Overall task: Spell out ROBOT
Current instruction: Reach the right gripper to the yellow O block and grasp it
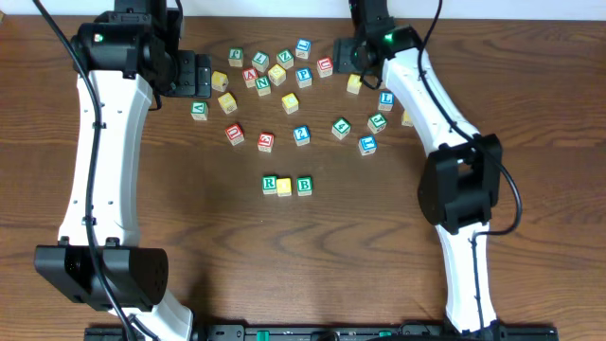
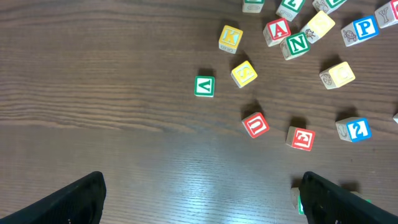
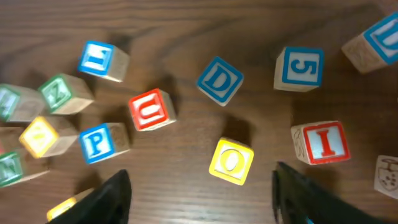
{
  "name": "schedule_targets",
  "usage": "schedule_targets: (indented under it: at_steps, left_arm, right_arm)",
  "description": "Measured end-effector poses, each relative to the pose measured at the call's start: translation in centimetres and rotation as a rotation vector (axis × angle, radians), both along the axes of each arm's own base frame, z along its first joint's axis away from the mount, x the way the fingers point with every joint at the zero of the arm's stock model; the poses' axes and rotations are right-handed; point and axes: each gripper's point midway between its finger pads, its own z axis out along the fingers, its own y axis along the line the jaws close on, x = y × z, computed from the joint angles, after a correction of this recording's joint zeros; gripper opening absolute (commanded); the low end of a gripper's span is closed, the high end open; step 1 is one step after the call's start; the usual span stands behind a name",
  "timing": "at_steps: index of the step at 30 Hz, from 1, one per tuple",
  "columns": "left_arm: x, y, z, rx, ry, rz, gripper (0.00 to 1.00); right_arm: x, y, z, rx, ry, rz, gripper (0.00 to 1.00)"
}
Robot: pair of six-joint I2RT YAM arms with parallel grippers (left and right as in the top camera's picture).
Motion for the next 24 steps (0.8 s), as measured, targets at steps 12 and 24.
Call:
schedule_targets:
  at_steps: [12,24]
  left_arm:
    - [0.0,0.0,0.0,-0.001,0.0,0.0,0.98]
    - [0.0,0.0,0.0,0.0,0.0,0.0,0.98]
  right_arm:
    - [0.2,-1.0,-6.0,-0.046,0.075,-0.079,0.54]
    - [0.3,-1.2,-8.9,-0.065,0.106,-0.083,0.32]
